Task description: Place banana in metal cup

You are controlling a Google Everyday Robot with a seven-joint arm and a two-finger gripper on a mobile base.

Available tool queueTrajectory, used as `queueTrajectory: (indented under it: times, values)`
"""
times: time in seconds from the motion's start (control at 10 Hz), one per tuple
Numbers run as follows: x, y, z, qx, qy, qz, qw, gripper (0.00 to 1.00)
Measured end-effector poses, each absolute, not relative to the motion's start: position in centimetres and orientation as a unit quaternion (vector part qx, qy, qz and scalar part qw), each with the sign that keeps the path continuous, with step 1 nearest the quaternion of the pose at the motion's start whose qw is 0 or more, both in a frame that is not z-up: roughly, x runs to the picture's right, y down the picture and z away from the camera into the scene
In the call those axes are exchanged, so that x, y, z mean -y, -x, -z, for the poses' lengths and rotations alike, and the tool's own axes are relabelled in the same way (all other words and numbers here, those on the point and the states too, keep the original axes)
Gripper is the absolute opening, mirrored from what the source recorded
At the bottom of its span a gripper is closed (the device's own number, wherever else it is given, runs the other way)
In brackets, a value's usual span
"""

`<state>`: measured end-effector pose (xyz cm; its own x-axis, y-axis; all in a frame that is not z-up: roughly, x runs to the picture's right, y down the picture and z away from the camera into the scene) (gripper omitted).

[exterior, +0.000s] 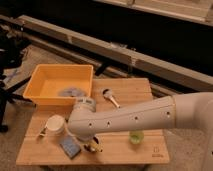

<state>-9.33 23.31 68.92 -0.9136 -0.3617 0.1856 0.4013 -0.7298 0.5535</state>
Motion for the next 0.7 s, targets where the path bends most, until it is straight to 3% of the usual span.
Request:
queueTrajectory:
  times: [0.2,0.7]
  values:
    - [-23.3,9.4,-69.2,0.304,0.037,0.93,0.206,0.78]
    - [-22.2,8.7,-69.0,0.296,0.036,0.93,0.216,0.8]
